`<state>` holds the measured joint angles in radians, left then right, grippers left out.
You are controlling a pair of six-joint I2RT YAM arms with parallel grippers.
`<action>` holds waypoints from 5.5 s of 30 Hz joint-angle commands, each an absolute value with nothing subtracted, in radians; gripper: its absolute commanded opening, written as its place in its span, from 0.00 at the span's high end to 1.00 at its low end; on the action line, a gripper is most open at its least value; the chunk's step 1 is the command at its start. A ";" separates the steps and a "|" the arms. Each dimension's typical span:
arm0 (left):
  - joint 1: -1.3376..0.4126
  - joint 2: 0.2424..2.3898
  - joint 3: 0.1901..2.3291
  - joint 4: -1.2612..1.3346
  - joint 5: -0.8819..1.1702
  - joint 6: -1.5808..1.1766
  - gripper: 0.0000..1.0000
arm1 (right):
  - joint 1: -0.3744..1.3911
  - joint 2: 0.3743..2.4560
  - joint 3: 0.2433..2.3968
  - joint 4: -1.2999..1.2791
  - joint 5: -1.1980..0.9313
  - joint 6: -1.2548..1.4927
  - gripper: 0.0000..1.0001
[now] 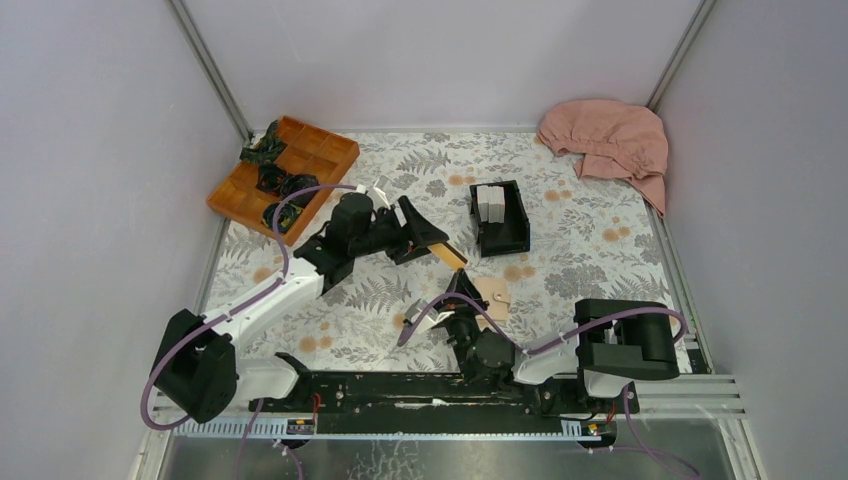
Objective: Put the credit cards into the card holder
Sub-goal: Pick up the credit card from the storage box.
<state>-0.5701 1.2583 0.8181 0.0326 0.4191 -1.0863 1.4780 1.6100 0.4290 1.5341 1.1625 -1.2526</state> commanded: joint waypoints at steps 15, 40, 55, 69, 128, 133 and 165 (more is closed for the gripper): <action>-0.538 1.310 0.829 0.144 0.522 -1.067 0.97 | 1.486 1.629 0.466 1.694 1.161 -1.301 1.00; -0.400 1.305 0.853 0.331 0.538 -1.053 1.00 | 1.318 0.995 0.762 0.170 1.061 -0.069 0.33; -0.379 1.332 0.798 0.573 0.820 -0.970 1.00 | 0.943 0.975 0.990 -0.155 0.379 0.250 0.32; -0.352 1.352 0.737 0.839 0.980 -1.054 1.00 | 0.469 0.997 0.890 0.073 -0.429 0.555 0.34; -0.443 1.499 1.008 0.377 1.116 -0.725 1.00 | 0.452 1.060 0.854 0.071 -0.647 0.555 0.50; -0.444 1.514 1.022 0.388 1.124 -0.735 1.00 | 0.452 1.060 0.841 0.084 -0.683 0.561 0.51; -0.438 1.589 1.053 0.530 1.124 -0.857 0.97 | 0.452 1.113 0.809 0.106 -0.705 0.531 0.79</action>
<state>-0.4442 1.5681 1.0111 0.4751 1.1370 -0.8387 0.4461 1.1027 0.7902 0.0650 -0.6933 0.5446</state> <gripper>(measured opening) 0.015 0.234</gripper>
